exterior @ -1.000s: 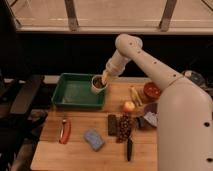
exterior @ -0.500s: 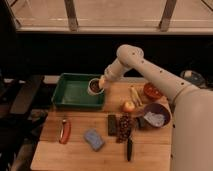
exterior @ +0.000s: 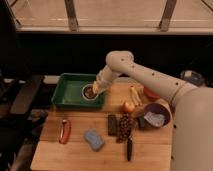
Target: Stack cups into tray
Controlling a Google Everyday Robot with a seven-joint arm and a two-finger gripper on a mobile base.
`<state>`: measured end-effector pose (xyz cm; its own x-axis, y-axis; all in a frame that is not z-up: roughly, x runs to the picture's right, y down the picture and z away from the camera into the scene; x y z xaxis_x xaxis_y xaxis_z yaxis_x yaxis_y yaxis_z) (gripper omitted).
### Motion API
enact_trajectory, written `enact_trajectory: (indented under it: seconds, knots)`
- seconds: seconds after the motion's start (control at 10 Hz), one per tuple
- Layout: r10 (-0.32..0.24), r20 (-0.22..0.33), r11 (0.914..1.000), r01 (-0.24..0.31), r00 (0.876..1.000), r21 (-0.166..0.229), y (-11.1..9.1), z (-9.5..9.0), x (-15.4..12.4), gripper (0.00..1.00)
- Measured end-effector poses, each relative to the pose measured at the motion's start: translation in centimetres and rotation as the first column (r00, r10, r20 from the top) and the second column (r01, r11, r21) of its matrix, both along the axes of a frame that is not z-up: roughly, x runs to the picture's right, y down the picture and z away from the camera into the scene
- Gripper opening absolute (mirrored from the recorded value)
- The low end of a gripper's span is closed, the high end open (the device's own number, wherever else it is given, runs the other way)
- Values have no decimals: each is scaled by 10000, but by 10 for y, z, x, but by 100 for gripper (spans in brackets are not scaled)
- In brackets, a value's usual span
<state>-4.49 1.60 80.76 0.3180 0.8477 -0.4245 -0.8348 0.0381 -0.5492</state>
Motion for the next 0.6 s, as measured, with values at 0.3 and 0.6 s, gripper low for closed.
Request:
enact_trajectory:
  seconds: [0.3,0.6]
  knots:
    - [-298,-271,9993,291,9992,-254,-6,11,-9,0]
    - [-474,-779,9960,412,9958,-795,-13,32,-9,0]
